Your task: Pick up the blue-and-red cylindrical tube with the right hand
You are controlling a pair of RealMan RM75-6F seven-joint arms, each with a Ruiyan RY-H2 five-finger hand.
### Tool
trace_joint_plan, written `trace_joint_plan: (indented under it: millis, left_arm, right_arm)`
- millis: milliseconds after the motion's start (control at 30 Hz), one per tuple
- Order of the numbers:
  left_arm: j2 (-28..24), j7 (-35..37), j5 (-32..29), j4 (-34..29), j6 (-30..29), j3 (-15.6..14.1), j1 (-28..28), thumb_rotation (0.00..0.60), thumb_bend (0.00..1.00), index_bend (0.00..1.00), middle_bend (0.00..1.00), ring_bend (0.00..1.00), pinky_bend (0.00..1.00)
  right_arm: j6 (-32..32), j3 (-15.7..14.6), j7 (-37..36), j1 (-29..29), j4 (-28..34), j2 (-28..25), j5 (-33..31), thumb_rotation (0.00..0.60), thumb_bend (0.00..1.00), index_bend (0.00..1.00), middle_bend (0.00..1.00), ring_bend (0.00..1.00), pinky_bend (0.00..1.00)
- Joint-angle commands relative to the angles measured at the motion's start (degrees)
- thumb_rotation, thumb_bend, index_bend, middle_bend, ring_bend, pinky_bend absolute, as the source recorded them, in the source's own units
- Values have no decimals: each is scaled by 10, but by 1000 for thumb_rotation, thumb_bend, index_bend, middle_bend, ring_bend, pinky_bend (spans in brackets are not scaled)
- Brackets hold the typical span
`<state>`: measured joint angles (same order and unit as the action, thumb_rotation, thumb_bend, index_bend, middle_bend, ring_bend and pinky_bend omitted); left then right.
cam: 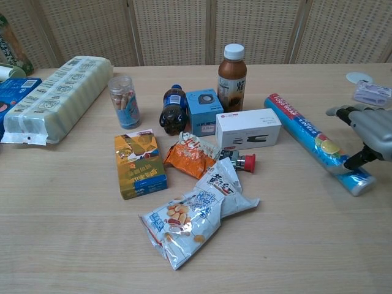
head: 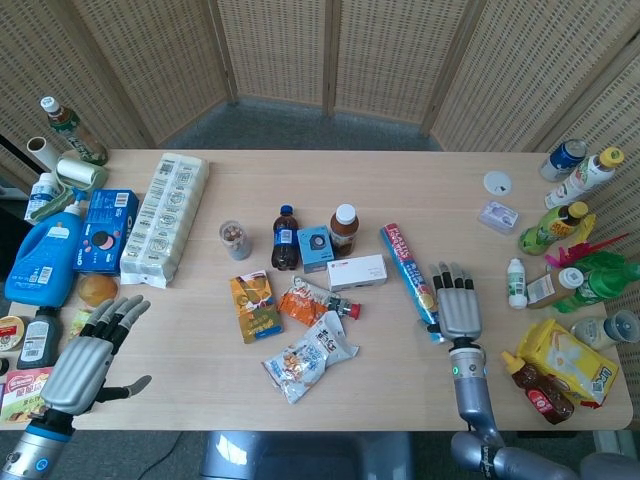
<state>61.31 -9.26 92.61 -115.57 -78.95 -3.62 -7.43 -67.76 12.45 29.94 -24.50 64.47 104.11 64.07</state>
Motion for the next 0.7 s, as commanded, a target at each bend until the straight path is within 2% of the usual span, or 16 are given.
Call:
trace_joint_plan:
  millis: [33,167,433,700]
  left_arm:
    - [-1,0,0,-1,-2,0,1,600,223,52,18,0,0]
    - [0,-1,0,-1,-3,-2,3,600,222,51,19,0,0]
    - [3,3,5,2,-4,-3,3,600,221,52,19,0,0]
    - [-5,25,10,15,-20,-6,12,600,220,52,19,0,0]
  right_arm:
    - [10,3,-4,0,-8,-10,-9,516,0,0,0,0,0]
    - [15,7,-14,2,3,-22,-15,522,0,0,0,0,0]
    - [6,6,7,-11,79,-32,-3,519,0,0,0,0,0]
    - [72,35,21,-64,43,-6,-45,522,2,0,0,0,0]
